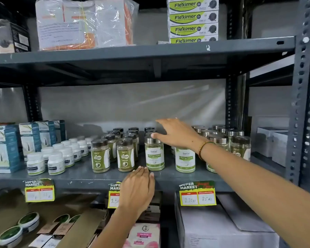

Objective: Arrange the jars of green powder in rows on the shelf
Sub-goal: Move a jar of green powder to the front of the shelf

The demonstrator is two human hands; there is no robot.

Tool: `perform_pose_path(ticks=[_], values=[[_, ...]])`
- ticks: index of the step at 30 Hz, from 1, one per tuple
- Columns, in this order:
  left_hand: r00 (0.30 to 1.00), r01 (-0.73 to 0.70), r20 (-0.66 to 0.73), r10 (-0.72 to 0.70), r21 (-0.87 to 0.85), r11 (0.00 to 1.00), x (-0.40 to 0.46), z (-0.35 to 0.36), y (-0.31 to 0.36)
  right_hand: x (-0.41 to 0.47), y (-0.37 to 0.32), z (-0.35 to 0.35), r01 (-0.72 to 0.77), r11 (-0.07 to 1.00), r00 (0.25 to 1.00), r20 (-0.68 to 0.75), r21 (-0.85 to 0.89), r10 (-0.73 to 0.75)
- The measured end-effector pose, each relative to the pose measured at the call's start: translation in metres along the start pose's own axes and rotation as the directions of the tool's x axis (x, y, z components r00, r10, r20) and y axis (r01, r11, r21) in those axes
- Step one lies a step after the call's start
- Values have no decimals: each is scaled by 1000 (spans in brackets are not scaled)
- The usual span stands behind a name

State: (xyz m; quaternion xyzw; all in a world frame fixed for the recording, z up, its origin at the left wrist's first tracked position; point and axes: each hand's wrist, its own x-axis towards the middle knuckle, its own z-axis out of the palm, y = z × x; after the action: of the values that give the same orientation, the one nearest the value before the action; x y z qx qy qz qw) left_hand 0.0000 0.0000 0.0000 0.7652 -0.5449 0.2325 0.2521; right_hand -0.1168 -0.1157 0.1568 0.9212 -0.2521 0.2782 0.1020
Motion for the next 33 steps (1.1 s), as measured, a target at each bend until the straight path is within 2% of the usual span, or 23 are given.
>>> perform_pose_path(ticks=[3,7,12,16,21,25,29,33], values=[[999,29,-33,-30,-48,998,3,8,0,15,-2,6,7,993,996,93,-122,5],[998,9,-62,-12,-37,999,5,14,-2,31,-2,15,-38,993,964,256,-116,67],[994,0,-112,-4,-30,1000,4,15,-1,43,-3,26,-51,994,961,265,-100,77],[996,11,-89,-13,-29,1000,3,15,-2,43,0,26,-70,997,971,228,-8,70],[997,7,-71,-7,1,1000,2,14,-2,35,-2,10,-14,1000,999,46,-25,15],[998,12,-62,-12,2,1000,2,12,-2,22,-2,-24,-28,996,995,-93,85,35],[999,11,-44,-11,21,1000,0,8,1,-4,4,-64,-90,957,985,-119,276,127],[999,20,-34,-18,45,999,-2,6,2,-41,25,-98,-180,907,976,-46,380,213]])
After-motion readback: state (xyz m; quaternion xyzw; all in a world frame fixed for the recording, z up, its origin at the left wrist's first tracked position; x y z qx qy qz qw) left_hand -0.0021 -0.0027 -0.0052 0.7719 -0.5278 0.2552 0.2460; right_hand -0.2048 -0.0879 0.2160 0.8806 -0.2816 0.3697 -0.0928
